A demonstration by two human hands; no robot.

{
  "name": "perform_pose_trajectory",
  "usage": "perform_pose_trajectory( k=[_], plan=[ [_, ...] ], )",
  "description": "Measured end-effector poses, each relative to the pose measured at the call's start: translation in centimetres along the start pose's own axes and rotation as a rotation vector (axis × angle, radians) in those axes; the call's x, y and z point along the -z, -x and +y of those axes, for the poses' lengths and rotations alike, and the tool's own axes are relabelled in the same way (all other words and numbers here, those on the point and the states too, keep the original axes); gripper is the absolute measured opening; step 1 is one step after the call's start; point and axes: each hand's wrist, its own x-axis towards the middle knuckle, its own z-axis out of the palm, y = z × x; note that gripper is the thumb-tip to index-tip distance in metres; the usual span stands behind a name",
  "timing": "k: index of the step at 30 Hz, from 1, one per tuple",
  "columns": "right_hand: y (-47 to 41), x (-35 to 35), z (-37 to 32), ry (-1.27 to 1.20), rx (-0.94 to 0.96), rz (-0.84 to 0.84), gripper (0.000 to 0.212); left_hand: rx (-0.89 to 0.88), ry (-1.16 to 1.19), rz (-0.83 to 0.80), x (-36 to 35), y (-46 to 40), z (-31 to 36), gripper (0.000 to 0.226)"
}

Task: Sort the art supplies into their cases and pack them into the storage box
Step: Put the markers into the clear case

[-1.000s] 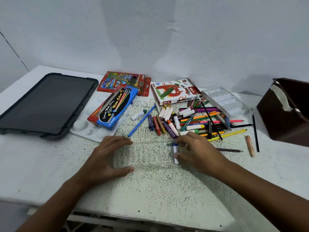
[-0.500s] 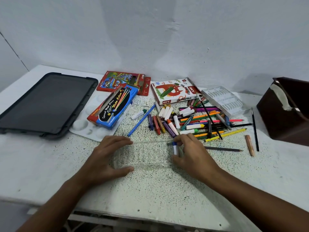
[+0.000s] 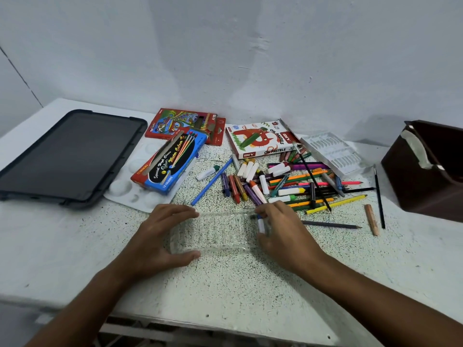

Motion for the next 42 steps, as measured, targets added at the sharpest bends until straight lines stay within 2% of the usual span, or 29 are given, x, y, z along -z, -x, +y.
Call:
perform_pose_trajectory(
  k=[7,12,19,21,24,28,39,42],
  plan=[
    [-0.2,-0.6,-0.2,0.013,0.093,-0.015,0.056,-0.01,0.003,0.014,0.1,0.1,0.1,0.069],
    [-0.4,-0.3,0.5,-0.074,0.012,0.004,0.053,0.009,-0.003,0.007,0.1,0.1,-0.1,0.071],
    [-0.4,0.4,0.9,-0.191,-0.013,-0.037,0.035,0.05,0.011,-0.013,0.1,0.1,-0.3,0.074],
    [-1.0,1.6,1.1,-0.241,-0.033,-0.006,0.026,0.055,0.01,-0.017,0.1,0.0,-0.4,0.074],
    [-2.9,3.4,3.0,-0.057,-0.039,0.111,0.023,0.059,0.014,-0.017,0.1,0.0,-0.5,0.074],
    [-4.7,3.5,6.4,0.253,0.03,0.039,0.034,0.058,0.014,-0.022,0.2,0.0,-0.4,0.073],
    [-5.6,3.2,8.2,0.295,0.108,0.035,0.023,0.08,0.03,-0.019,0.3,0.0,-0.3,0.072],
    [-5.4,3.2,8.2,0.382,0.189,0.035,0.027,0.083,0.029,-0.017,0.3,0.0,-0.3,0.072]
  ],
)
